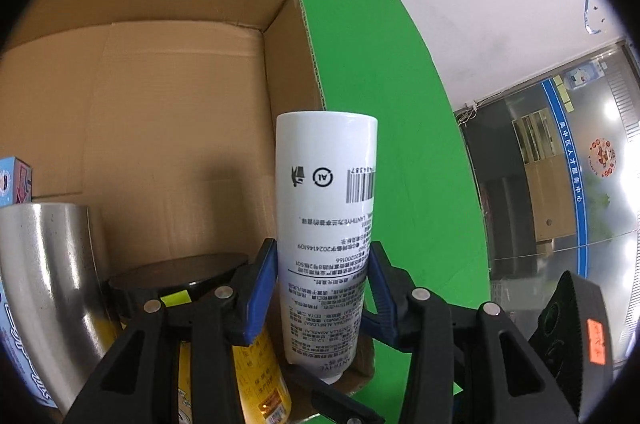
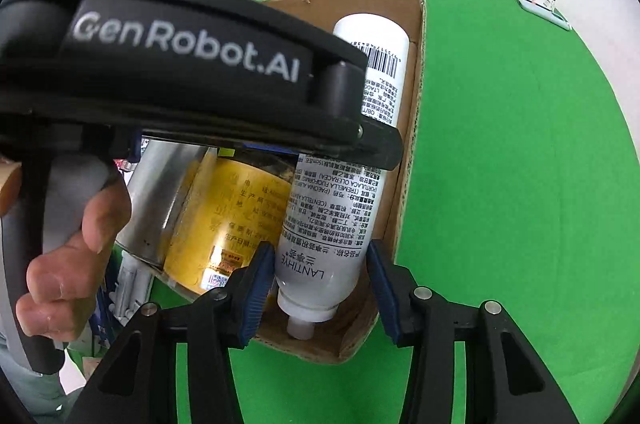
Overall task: Organize rigid objects
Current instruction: 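Open the right tool and withdraw it from the box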
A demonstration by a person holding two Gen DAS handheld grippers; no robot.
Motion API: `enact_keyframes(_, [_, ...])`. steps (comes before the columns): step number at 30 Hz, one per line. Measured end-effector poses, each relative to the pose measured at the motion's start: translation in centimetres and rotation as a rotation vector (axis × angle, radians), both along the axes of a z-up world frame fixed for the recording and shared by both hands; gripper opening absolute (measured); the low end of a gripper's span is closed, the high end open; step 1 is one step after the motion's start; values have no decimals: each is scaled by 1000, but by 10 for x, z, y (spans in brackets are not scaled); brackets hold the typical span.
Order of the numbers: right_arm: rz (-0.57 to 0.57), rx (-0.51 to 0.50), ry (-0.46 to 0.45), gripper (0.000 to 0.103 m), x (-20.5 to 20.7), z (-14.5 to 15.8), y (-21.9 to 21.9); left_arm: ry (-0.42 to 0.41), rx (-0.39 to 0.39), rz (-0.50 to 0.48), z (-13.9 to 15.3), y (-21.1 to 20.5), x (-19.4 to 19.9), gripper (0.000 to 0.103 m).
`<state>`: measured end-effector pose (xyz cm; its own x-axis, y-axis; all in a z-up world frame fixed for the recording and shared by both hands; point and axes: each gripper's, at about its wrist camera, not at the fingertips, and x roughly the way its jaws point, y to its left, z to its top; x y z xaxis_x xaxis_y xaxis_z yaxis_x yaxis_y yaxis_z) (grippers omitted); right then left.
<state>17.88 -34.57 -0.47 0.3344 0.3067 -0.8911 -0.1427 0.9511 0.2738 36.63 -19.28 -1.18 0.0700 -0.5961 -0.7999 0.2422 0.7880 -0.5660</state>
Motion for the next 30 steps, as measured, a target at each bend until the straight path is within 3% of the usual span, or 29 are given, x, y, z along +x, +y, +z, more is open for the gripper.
enact_keyframes(4, [-4, -25, 1, 47, -1, 3, 3, -36, 52, -25, 8, 3, -6, 44])
enact_keyframes(6, [-1, -41, -7, 53, -9, 10, 9, -136, 85, -27, 25, 11, -21, 44])
enact_keyframes(7, [-3, -56, -31, 59, -14, 15, 10, -190, 90, -29, 34, 17, -29, 44])
enact_keyframes(10, [-106, -72, -192, 99, -45, 41, 10, -366, 116, -16, 70, 46, -64, 46])
enact_keyframes(11, [-152, -63, -272, 101, -64, 51, 12, -425, 118, -1, 83, 59, -79, 46])
enact_keyframes(13, [-190, -54, -356, 102, -100, 57, 16, -569, 136, 56, 111, 88, -116, 57])
enact_keyframes(14, [-207, -59, -390, 102, -115, 60, 22, -662, 158, 102, 124, 105, -140, 80])
enact_keyframes(15, [-213, -68, -412, 102, -126, 61, 29, -735, 177, 145, 131, 117, -159, 96])
enact_keyframes(17, [-214, -91, -444, 102, -153, 62, 52, -911, 223, 239, 143, 139, -203, 103])
enact_keyframes(19, [-201, -99, -460, 102, -175, 62, 67, -989, 267, 247, 144, 148, -233, 103])
enact_keyframes(20, [-195, -89, -471, 89, -188, 58, 73, -1029, 320, 250, 142, 154, -252, 103])
enact_keyframes(21, [-185, -70, -489, 73, -199, 58, 79, -1048, 362, 263, 142, 155, -262, 99])
enact_keyframes(22, [-179, -70, -496, 46, -208, 61, 87, -1062, 395, 273, 141, 158, -272, 89])
enact_keyframes(23, [-178, -90, -494, 42, -216, 61, 98, -1061, 420, 255, 137, 165, -285, 39])
enact_keyframes(24, [-175, -99, -501, 45, -226, 64, 106, -1036, 416, 233, 135, 168, -290, 5])
enact_keyframes(25, [-161, -89, -516, 64, -237, 61, 113, -1006, 398, 224, 133, 174, -294, 6])
enact_keyframes(26, [-133, -63, -526, 100, -249, 60, 123, -982, 369, 237, 133, 183, -300, 6])
enact_keyframes(27, [-108, -37, -534, 101, -259, 59, 133, -966, 347, 262, 134, 195, -306, 8])
enact_keyframes(28, [-92, -16, -558, 102, -268, 61, 141, -957, 343, 274, 136, 203, -308, 16])
enact_keyframes(29, [-72, -6, -574, 102, -273, 61, 150, -950, 357, 284, 140, 210, -312, 54])
enact_keyframes(30, [-53, 2, -579, 102, -275, 62, 158, -948, 379, 319, 145, 222, -317, 101])
